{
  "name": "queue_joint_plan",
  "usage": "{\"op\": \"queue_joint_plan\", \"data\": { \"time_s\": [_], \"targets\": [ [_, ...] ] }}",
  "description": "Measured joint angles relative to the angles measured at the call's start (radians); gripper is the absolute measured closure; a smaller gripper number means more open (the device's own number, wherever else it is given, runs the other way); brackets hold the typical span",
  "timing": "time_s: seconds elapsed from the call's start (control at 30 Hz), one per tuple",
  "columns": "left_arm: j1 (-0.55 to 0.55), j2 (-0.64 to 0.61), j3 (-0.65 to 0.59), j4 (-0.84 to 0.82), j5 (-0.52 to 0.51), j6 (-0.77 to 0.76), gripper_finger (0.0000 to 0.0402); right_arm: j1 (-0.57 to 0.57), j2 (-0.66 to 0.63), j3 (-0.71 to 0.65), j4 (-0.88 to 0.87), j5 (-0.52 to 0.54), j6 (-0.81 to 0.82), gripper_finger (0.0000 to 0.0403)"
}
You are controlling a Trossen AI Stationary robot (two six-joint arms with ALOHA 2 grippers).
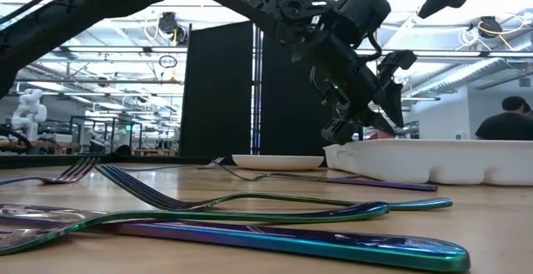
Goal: Sort silverware
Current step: Put the purple table knife into the white silverware tray
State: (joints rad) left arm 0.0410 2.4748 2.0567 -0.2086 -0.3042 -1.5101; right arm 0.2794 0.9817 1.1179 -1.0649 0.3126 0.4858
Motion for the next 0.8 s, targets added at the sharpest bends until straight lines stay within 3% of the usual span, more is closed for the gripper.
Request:
{"op": "queue_joint_plan", "data": {
  "time_s": [0.27, 0.4, 0.53, 0.67, 0.8],
  "targets": [
    [0.007, 0.0, 0.0, -0.007, 0.064, 0.018, 0.0313, 0.0, 0.0, 0.0, 0.0, 0.0, 0.0, 0.0206],
    [0.002, -0.026, -0.001, 0.014, 0.094, 0.189, 0.0313, 0.0, 0.0, 0.0, -0.001, -0.004, 0.004, 0.0206],
    [0.008, -0.099, -0.001, 0.009, 0.031, 0.35, 0.0313, 0.008, 0.0, 0.0, -0.002, -0.004, 0.007, 0.0206],
    [0.093, -0.142, 0.0, -0.007, -0.003, 0.506, 0.0319, 0.011, 0.0, 0.0, -0.002, -0.005, 0.022, 0.0206],
    [0.21, -0.136, 0.0, -0.081, 0.088, 0.531, 0.0332, 0.011, 0.0, 0.0, -0.001, -0.003, 0.052, 0.0206]
  ]
}}
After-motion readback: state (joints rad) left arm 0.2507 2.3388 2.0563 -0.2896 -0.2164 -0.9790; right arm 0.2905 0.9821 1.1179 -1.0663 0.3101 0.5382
